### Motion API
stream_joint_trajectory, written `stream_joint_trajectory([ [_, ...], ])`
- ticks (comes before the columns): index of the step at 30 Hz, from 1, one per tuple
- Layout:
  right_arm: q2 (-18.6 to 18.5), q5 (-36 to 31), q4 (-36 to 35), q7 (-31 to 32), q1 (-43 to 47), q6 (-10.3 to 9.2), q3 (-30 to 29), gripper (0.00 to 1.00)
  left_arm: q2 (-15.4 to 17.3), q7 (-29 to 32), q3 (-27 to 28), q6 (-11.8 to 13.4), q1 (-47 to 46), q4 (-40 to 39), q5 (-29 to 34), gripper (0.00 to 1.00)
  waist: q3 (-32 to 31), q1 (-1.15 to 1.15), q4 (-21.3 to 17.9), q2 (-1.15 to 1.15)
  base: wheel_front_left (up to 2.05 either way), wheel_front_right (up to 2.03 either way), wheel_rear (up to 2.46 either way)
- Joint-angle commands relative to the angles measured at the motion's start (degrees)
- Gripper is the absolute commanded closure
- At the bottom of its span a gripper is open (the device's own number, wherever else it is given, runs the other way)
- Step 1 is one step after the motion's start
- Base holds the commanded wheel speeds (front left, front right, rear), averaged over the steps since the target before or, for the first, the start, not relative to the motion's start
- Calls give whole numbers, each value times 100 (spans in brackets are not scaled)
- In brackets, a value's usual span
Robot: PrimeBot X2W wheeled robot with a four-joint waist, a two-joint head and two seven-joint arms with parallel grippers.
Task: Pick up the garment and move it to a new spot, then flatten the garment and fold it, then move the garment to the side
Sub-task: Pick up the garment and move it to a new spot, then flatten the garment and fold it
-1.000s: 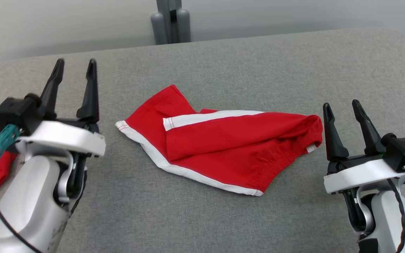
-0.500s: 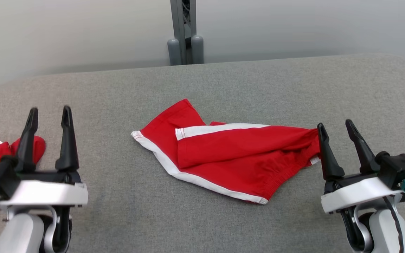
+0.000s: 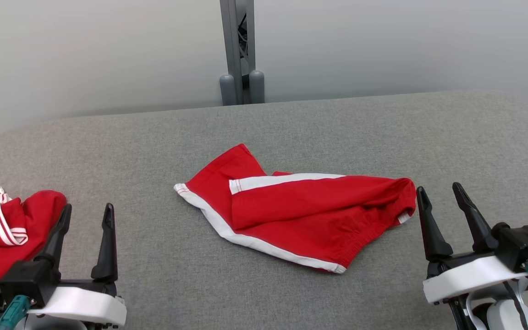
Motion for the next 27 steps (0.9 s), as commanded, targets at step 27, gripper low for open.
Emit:
stream_joint_trajectory([
  [27, -33, 213, -288, 625, 492, -2, 273, 0, 141, 740, -433, -247, -311, 74, -167, 0, 137, 0, -53, 0, 0, 0, 0],
])
